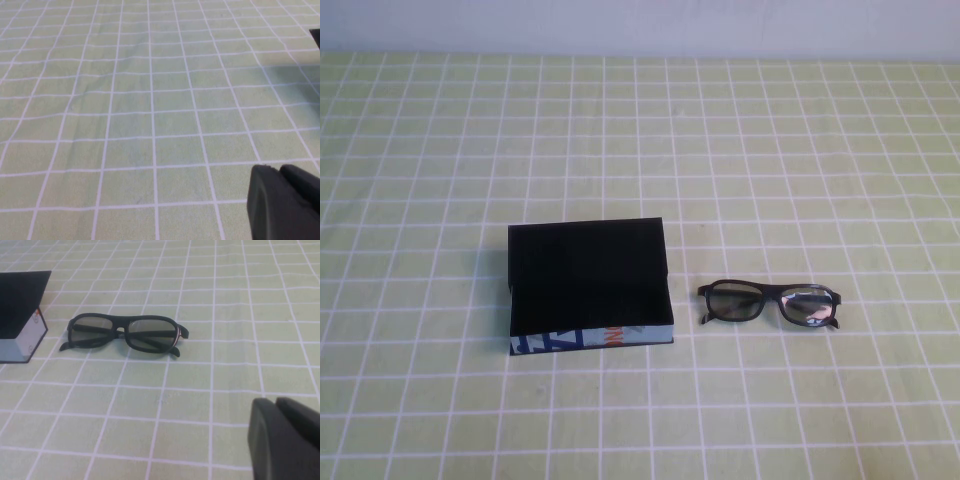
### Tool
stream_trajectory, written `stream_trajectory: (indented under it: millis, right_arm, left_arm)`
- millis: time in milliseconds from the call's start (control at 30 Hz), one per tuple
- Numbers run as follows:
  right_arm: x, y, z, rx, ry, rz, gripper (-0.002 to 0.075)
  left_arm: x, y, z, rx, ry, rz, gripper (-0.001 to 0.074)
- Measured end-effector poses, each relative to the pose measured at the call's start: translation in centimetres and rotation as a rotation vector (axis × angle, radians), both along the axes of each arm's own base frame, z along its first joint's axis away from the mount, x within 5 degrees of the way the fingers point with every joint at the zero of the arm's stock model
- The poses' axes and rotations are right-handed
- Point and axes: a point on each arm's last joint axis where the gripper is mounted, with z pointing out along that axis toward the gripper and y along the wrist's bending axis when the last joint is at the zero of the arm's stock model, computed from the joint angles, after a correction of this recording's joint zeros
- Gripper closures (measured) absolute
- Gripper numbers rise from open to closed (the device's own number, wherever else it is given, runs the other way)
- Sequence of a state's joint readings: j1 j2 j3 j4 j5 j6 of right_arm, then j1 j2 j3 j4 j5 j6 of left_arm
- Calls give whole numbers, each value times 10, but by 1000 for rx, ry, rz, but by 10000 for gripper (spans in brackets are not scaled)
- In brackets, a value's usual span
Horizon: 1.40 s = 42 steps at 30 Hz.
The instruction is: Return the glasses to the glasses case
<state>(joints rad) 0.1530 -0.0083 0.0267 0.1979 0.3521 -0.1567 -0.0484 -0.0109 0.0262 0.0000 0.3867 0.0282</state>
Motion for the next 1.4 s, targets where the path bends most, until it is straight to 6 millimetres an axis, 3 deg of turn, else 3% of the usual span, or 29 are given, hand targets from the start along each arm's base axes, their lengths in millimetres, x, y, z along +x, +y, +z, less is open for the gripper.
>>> stream_trajectory:
  millis: [1233, 1400]
  right_arm:
    - [0, 1, 0, 45, 9, 3, 738]
    - [0, 3, 2, 127, 7, 4, 738]
  left_arm:
    - [0, 0, 0, 0, 0, 0, 737]
    - [0, 0, 0, 0, 0, 0, 737]
